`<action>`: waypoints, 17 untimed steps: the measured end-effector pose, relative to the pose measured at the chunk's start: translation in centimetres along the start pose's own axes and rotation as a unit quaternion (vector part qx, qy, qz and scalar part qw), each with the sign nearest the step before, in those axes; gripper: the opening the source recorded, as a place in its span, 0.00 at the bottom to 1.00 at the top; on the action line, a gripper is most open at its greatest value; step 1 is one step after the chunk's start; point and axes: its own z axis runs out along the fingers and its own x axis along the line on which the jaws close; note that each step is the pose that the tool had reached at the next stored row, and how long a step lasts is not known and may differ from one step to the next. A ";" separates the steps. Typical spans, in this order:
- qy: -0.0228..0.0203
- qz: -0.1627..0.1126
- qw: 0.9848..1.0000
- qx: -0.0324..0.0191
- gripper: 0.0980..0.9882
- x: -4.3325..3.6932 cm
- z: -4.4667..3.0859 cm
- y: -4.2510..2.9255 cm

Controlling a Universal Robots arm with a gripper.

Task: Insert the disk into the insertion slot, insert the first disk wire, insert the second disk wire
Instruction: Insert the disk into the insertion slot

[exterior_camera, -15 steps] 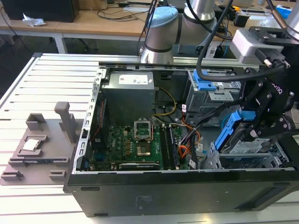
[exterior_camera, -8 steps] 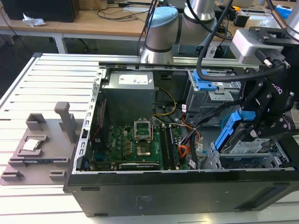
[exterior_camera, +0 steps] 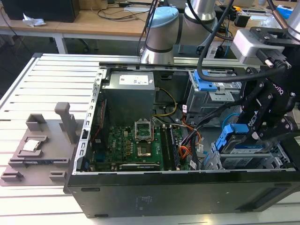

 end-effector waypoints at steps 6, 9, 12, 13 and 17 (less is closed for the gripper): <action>0.000 0.000 1.000 0.000 0.38 0.01 -1.24 0.05; -0.003 0.000 1.000 0.000 0.38 0.00 -1.31 0.05; -0.004 0.000 1.000 0.000 0.29 -0.06 -1.29 0.05; -0.004 0.000 1.000 0.000 0.15 -0.07 -1.29 0.05; -0.003 -0.020 1.000 0.000 0.01 -0.07 -1.24 0.05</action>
